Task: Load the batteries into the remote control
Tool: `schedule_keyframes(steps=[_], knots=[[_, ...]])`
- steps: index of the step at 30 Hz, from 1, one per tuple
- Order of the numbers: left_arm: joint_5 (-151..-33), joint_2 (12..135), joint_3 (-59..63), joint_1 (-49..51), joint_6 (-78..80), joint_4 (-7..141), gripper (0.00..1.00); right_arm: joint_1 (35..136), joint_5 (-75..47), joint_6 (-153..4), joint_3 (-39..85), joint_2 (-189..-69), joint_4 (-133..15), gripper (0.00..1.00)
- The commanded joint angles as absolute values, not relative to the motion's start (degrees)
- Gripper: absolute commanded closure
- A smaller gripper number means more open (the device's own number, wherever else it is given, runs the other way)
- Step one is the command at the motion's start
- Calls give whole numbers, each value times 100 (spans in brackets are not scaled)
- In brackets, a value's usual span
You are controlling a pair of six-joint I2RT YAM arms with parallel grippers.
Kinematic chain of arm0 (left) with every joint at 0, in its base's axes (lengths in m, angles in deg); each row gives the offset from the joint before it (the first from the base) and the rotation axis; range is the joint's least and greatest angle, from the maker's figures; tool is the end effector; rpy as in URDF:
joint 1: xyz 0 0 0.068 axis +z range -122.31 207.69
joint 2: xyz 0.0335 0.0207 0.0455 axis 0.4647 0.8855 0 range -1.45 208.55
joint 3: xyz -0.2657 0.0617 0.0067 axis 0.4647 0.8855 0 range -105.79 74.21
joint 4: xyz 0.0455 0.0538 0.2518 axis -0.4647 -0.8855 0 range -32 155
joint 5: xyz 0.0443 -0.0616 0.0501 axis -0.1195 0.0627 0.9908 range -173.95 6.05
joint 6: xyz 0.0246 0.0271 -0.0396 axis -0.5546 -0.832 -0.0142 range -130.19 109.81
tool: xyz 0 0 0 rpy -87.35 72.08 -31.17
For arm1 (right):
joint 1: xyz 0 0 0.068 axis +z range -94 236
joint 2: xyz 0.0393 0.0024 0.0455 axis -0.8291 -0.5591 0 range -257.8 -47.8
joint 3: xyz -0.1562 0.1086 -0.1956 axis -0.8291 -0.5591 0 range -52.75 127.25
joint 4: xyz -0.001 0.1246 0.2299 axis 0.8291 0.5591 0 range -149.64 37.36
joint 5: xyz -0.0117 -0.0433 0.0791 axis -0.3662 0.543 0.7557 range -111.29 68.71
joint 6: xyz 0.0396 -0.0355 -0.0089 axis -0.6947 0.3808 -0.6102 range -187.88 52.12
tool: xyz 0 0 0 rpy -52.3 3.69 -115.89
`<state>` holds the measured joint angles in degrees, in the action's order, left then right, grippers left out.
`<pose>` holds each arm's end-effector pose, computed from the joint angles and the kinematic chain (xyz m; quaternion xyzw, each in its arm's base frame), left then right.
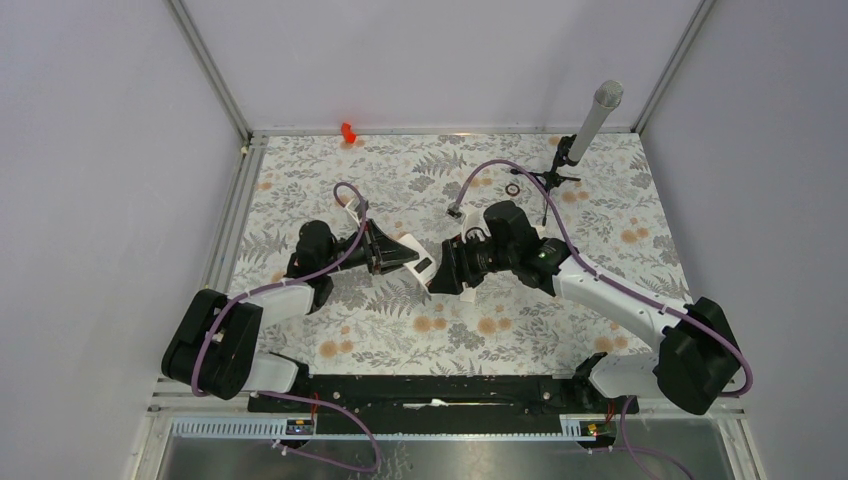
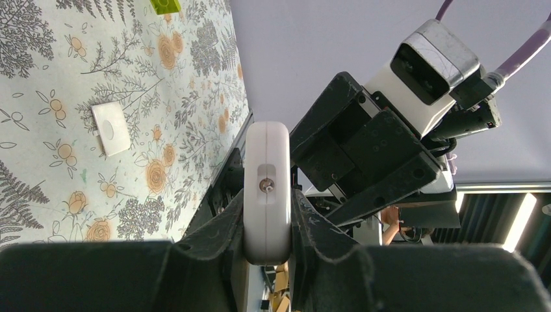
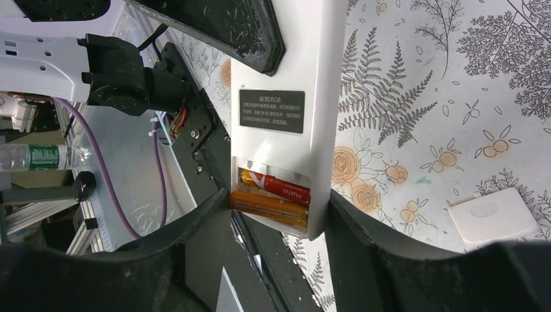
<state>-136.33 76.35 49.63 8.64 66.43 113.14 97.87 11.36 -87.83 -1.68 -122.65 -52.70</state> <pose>0.2312 -0.1098 0.2028 -0.0576 0.7237 -0.6676 0.1653 0.2022 0.2071 0.2714 -0.2950 0.7925 0.4534 0.2817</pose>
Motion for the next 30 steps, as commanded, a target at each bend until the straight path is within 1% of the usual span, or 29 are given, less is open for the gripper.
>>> schedule_keyframes(steps=[1, 4, 5, 12, 14, 16, 19, 22, 26, 28, 30], knots=[[-13835, 7518, 4846, 862, 6610, 11675, 100, 9802, 1278, -8711, -168, -12316, -5492, 46], [-13869, 7498, 4838, 862, 6610, 11671, 100, 9794, 1401, -8695, -163, -12356, -5513, 55], [-13881, 7494, 4837, 862, 6610, 11671, 100, 9796, 1438, -8726, -158, -12367, -5507, 55], [-13845, 7432, 4838, 862, 6601, 11622, 100, 9794, 1435, -8971, -62, -12595, -5440, 52], [-13836, 7415, 4837, 862, 6602, 11617, 100, 9790, 1414, -8968, -65, -12586, -5438, 46], [-13838, 7398, 4829, 862, 6580, 11585, 100, 9779, 1449, -8952, -60, -12550, -5441, 35], [-13818, 7407, 4820, 862, 6503, 11492, 100, 9784, 1634, -8956, -129, -12410, -5625, 20], [-13797, 7421, 4828, 862, 6453, 11439, 100, 9771, 1736, -9037, -288, -12206, -5888, 14], [-13769, 7451, 4829, 862, 6452, 11459, 100, 9733, 1810, -9176, -400, -12057, -6170, 14], [-13767, 7457, 4820, 862, 6452, 11457, 100, 9714, 1822, -9246, -414, -12080, -6185, 19], [-13766, 7461, 4811, 862, 6460, 11466, 100, 9687, 1862, -9302, -418, -12144, -6185, 27]])
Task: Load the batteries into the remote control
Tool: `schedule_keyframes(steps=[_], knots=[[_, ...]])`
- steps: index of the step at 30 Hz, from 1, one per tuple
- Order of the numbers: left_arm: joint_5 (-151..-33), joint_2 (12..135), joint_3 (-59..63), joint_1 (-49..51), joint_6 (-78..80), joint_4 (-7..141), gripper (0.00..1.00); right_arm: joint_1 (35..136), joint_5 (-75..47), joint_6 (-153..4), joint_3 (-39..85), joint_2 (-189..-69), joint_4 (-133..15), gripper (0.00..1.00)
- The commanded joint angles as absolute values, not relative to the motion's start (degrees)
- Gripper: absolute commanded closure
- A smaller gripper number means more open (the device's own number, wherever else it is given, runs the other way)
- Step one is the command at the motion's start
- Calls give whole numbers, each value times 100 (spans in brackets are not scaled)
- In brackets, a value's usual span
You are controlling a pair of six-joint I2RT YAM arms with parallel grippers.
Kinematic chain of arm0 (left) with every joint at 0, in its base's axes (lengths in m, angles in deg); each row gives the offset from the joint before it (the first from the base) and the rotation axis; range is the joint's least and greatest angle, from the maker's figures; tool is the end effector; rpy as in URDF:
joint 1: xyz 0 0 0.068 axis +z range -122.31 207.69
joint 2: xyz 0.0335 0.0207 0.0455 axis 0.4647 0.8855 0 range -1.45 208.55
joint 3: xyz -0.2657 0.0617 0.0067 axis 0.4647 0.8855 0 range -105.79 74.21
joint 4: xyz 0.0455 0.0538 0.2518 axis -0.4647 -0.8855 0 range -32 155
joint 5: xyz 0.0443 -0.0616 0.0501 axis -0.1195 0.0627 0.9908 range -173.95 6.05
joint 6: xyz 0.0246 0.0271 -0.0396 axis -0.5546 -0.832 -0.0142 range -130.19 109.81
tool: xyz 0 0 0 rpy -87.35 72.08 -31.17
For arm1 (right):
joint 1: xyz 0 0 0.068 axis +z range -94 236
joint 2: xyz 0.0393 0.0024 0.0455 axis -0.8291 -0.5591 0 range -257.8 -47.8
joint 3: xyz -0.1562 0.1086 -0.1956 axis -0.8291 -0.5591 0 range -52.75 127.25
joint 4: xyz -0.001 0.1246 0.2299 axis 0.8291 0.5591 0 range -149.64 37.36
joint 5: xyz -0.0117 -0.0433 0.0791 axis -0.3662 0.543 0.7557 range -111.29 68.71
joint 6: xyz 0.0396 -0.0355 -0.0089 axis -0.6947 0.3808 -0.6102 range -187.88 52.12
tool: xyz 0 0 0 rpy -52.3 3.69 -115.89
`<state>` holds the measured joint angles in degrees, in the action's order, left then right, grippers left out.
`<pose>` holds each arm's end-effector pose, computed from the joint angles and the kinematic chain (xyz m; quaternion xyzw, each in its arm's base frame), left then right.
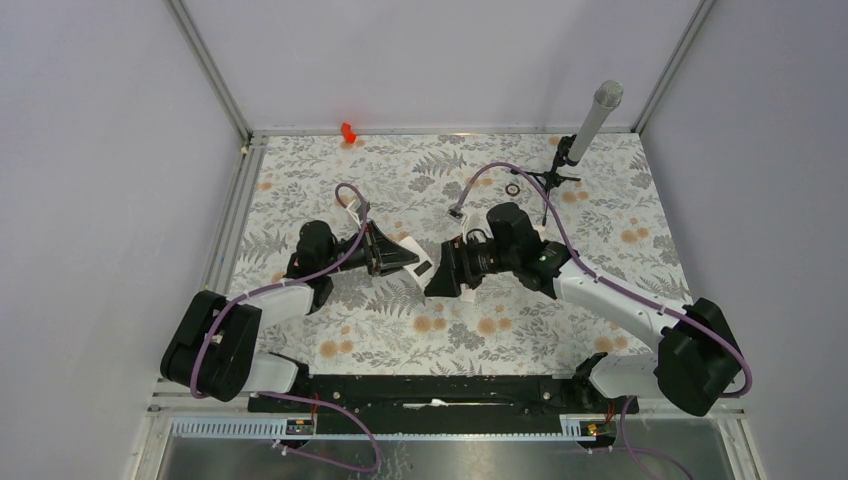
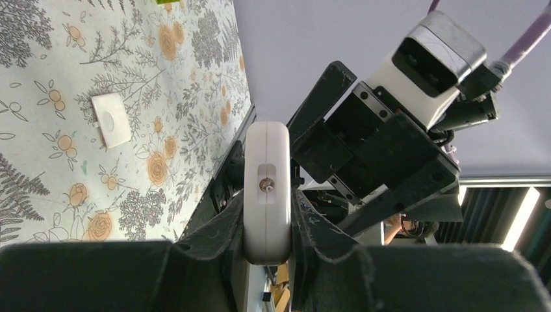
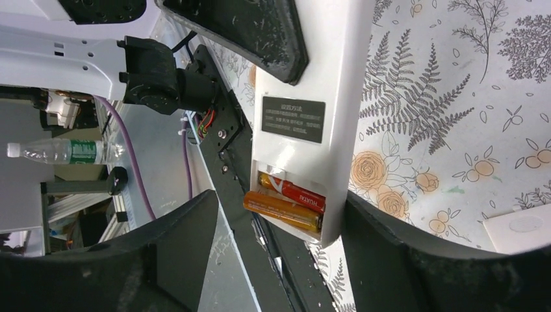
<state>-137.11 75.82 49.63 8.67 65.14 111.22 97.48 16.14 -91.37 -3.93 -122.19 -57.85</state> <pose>0.2297 -0.1095 0.2018 -0.0520 0.7288 -0.6638 0.1601 0.2004 0.2062 0.2693 -0.2912 0.7731 0.4956 0.2681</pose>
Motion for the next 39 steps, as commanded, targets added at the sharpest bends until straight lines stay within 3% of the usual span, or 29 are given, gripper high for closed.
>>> schedule_keyframes(steps=[1, 5, 12, 15, 25, 29, 39], knots=[[-13772, 7455, 4806, 862, 6468, 11473, 100, 9675, 1862, -9329, -416, -12184, -6179, 32], [-13768, 7423, 4802, 862, 6469, 11458, 100, 9661, 1884, -9399, -384, -12365, -6188, 46], [-13789, 7396, 4811, 862, 6482, 11453, 100, 9653, 1853, -9432, -309, -12538, -6177, 55], [-13786, 7379, 4789, 862, 6478, 11440, 100, 9648, 1853, -9433, -299, -12527, -6175, 52], [-13458, 7089, 4734, 902, 6050, 10870, 100, 9421, 1127, -9869, -433, -11938, -6191, 18], [-13028, 6696, 4671, 1028, 5367, 9902, 100, 9157, 599, -9882, -552, -11614, -6015, 16], [-10649, 5300, 4465, 1261, 3900, 7175, 100, 9046, -693, -7015, -212, -12155, -4512, 16]])
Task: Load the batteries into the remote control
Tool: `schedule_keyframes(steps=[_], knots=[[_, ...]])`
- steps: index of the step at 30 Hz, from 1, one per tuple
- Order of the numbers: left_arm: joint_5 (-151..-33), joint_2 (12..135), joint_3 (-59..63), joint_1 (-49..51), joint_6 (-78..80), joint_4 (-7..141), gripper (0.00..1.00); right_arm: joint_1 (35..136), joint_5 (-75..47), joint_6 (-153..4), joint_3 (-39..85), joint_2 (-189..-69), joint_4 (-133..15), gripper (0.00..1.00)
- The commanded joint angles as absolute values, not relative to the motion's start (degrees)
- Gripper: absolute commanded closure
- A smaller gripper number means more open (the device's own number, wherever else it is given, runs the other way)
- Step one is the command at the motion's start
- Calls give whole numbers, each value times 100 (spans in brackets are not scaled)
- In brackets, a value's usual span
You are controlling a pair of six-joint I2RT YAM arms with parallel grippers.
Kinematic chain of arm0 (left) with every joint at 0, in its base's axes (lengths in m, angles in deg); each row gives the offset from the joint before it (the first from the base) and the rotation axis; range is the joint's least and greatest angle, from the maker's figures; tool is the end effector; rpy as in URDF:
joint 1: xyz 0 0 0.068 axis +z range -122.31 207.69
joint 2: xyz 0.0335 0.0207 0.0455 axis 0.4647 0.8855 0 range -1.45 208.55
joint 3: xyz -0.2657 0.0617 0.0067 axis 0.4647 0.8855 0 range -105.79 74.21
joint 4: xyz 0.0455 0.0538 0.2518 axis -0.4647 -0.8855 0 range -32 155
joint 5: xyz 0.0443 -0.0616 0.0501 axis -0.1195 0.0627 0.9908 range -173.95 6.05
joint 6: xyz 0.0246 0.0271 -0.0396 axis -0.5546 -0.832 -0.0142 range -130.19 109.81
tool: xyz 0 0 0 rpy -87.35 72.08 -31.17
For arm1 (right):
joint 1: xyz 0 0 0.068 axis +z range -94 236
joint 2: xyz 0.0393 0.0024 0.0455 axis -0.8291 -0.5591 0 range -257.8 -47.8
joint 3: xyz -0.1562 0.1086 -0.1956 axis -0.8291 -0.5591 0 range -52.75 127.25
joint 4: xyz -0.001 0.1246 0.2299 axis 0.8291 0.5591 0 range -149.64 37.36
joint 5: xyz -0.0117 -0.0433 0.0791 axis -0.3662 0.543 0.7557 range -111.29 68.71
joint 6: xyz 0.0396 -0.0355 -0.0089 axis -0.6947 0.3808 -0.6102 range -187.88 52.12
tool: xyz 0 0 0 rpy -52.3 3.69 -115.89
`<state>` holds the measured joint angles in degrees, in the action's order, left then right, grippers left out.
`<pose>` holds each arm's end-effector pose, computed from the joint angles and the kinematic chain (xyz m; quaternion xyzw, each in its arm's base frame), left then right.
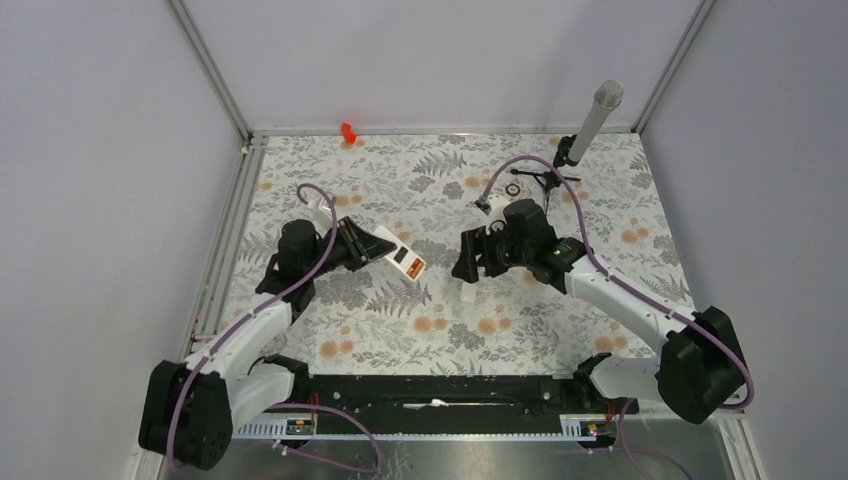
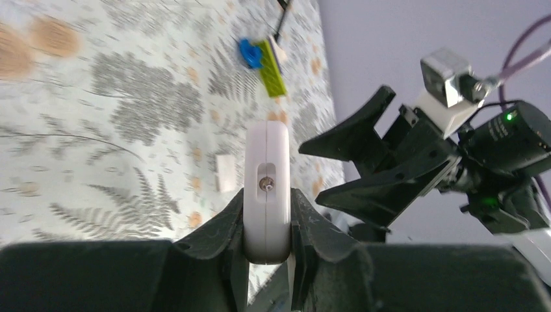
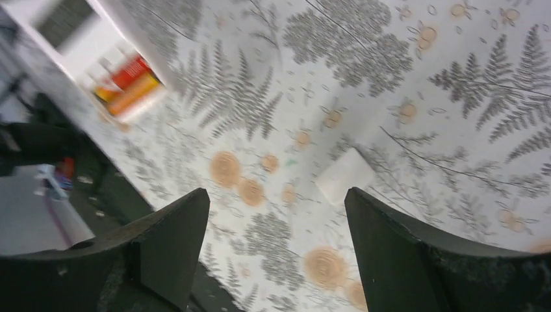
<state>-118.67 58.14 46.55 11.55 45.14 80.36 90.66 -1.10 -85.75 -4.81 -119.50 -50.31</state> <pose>0.2105 -0.0822 0.2331 -0.0885 0.7806 -0.5274 0.3234 0.2196 0.1669 0.2618 -0.2089 0.8441 0.3457 0.3525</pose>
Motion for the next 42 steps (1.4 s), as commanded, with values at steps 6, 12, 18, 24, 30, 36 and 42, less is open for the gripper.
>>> schedule_keyframes(steps=[6, 12, 18, 24, 30, 36, 42], knots=[[-10387, 4901, 4643, 1470, 4078, 7064, 100, 9119, -297, -4765, -262, -12387, -4397, 17], [-10721, 5092, 4661, 1584, 4153, 7221, 100, 9537, -498, -3728, 92, -13178, -3934, 16], [-11031, 5305, 4622, 1633, 4117, 7358, 100, 9617, -768, -2950, 896, -14256, -2695, 22], [-11092, 5330, 4609, 1675, 4061, 7362, 100, 9617, -849, -2625, 1133, -14535, -2575, 22], [-11001, 5275, 4556, 1731, 3957, 7206, 100, 9617, -727, -2618, 1207, -14828, -2496, 23], [-10752, 5045, 4515, 1759, 3827, 6955, 100, 9617, -463, -2652, 841, -14634, -3289, 25], [-10747, 5014, 4486, 1776, 3786, 6878, 100, 9617, -549, -2645, 755, -14780, -3423, 25]])
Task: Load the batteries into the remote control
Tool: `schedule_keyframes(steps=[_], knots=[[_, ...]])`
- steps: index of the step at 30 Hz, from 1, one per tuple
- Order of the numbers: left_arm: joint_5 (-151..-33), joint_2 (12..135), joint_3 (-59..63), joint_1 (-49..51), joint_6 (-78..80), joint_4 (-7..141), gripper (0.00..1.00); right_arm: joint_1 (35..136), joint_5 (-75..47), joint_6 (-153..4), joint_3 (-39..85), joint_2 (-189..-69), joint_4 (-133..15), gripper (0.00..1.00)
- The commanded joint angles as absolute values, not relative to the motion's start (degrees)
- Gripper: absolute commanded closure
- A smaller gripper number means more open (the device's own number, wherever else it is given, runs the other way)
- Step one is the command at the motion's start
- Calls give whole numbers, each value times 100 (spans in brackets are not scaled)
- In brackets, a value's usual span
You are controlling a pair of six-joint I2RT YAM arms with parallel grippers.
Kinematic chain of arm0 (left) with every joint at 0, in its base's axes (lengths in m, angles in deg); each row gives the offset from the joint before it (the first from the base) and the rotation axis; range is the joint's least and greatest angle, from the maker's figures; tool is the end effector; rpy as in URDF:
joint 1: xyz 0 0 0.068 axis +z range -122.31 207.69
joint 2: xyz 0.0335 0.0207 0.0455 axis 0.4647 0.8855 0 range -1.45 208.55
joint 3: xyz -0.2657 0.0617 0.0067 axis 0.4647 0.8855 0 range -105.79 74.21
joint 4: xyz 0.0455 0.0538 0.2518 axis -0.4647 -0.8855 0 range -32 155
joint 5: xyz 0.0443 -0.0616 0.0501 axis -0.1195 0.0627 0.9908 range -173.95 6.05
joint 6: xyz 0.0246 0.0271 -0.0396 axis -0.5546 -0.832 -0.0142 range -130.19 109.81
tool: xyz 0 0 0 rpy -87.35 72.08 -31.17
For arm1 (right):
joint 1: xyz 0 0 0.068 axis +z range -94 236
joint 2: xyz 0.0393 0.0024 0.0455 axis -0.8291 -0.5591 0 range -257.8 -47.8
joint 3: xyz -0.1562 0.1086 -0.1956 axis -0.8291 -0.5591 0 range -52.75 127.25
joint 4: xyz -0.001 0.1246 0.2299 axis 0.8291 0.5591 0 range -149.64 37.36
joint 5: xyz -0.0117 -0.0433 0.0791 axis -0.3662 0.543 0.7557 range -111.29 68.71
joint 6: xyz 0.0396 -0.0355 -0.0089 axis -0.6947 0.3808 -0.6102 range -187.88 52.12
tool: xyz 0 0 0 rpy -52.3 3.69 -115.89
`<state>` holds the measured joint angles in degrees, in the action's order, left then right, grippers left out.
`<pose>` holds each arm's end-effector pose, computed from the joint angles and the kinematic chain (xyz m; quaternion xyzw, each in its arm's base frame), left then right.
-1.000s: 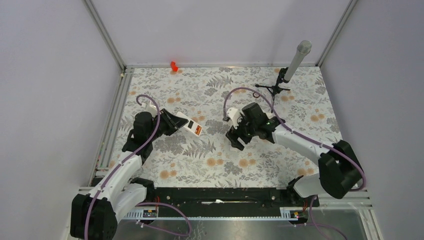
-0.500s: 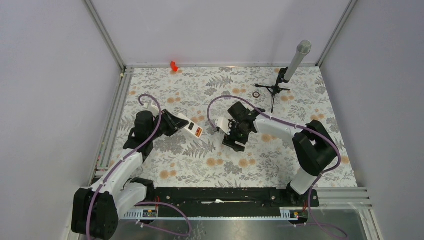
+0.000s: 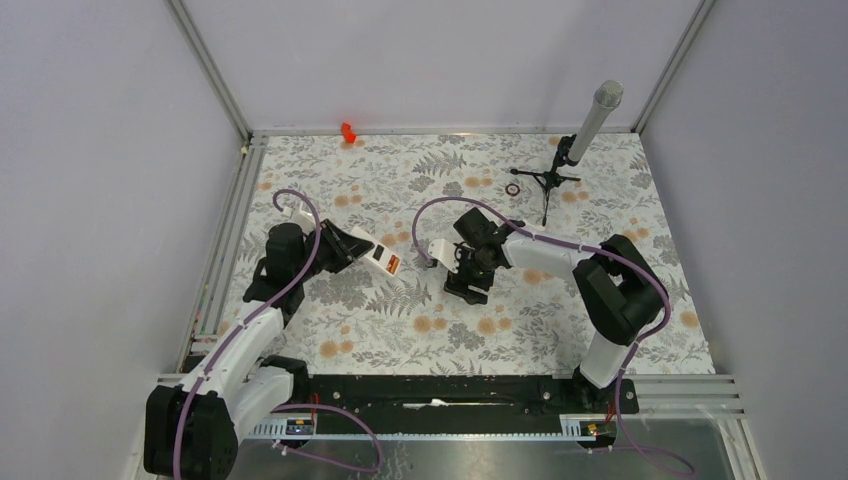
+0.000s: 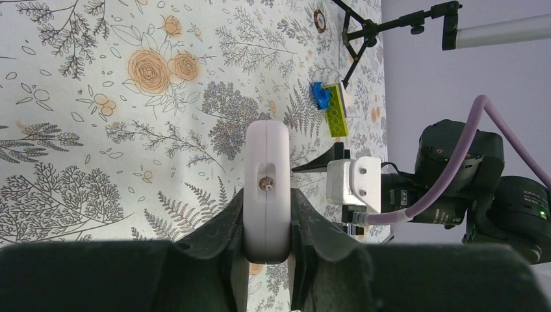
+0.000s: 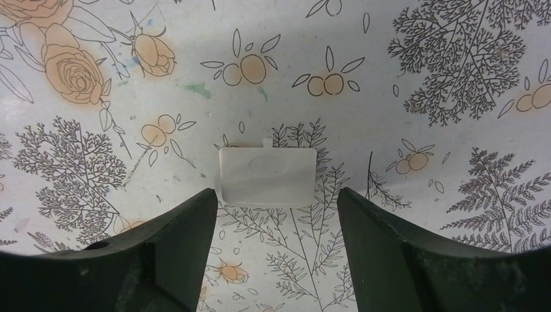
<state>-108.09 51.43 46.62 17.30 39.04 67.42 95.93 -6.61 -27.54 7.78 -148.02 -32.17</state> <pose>0.2000 -0.0516 0.2322 -0.1619 0.8069 -0.4200 0.3825 0.2517 0.2226 0.1632 -0.6459 0.7270 0.1244 0.1968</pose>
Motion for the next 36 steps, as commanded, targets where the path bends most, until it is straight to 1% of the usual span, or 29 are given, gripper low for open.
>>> schedule_keyframes(steps=[1, 8, 15, 17, 21, 22, 27, 32, 36], knots=[[-10754, 5014, 4486, 1776, 3785, 6878, 100, 9624, -581, -2648, 738, -14808, -3422, 25], [-10775, 5014, 4486, 1794, 3771, 6884, 100, 9664, -889, -2646, 630, -14850, -3556, 31], [-10799, 4982, 4512, 1835, 3753, 6878, 100, 9822, -1205, -2638, 291, -14746, -3824, 32], [-10823, 4989, 4520, 1846, 3745, 6879, 100, 9822, -1192, -2640, 288, -14730, -3874, 36], [-10854, 4975, 4521, 1869, 3736, 6870, 100, 9822, -1213, -2659, 339, -14753, -3866, 52], [-10849, 4971, 4521, 1872, 3736, 6868, 100, 9821, -1244, -2696, 347, -14724, -3864, 54], [-10894, 4770, 4693, 1873, 3898, 7144, 100, 9822, -1243, -2782, 170, -14325, -4240, 54], [-10947, 4674, 4941, 1865, 4148, 7652, 100, 9827, -837, -3071, -82, -13667, -4812, 53], [-11065, 4798, 5292, 1813, 4509, 8420, 100, 9826, -535, -3484, -343, -13085, -5283, 52]])
